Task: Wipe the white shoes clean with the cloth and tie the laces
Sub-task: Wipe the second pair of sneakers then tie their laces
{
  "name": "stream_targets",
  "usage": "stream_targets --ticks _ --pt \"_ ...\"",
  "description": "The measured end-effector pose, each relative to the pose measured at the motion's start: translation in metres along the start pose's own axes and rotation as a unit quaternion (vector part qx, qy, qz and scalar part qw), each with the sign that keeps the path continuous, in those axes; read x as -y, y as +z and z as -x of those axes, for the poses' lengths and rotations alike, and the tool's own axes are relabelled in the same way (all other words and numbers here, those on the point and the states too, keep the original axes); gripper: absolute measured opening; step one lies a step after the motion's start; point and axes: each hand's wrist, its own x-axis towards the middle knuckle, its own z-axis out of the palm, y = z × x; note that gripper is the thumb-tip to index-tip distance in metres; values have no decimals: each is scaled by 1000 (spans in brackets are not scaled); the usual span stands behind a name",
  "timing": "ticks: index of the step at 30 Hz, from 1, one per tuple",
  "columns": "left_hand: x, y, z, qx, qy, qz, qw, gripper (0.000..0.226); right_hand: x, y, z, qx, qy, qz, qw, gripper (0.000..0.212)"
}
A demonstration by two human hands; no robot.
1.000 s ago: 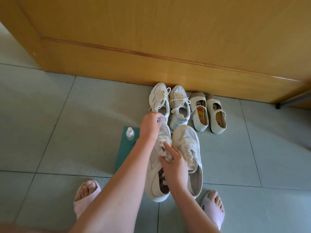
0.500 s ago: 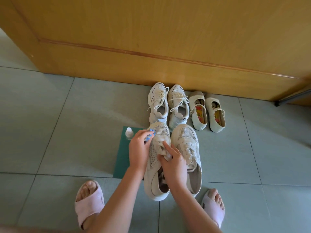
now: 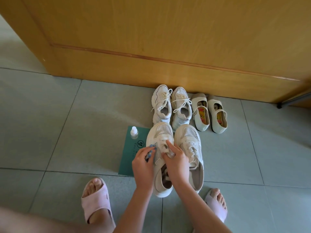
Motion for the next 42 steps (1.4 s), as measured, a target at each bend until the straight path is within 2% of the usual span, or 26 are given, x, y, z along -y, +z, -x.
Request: stream_targets --ticks 14,24,36,39,42 --pt "-1 -13 54 -16 -94 92 991 14 2 0 -2 2 -18 54 998 46" --pt "-2 -12 95 -19 -38 -9 999 13 2 0 -2 8 -29 77 997 47" --pt "3 -26 114 -14 -32 5 999 12 4 -2 -4 22 -10 59 998 47" --pt "7 -29 120 2 -53 23 998 12 5 -3 -3 18 -10 50 999 47" --pt "16 -32 128 22 -108 26 994 22 7 -3 -2 15 -8 39 999 47"
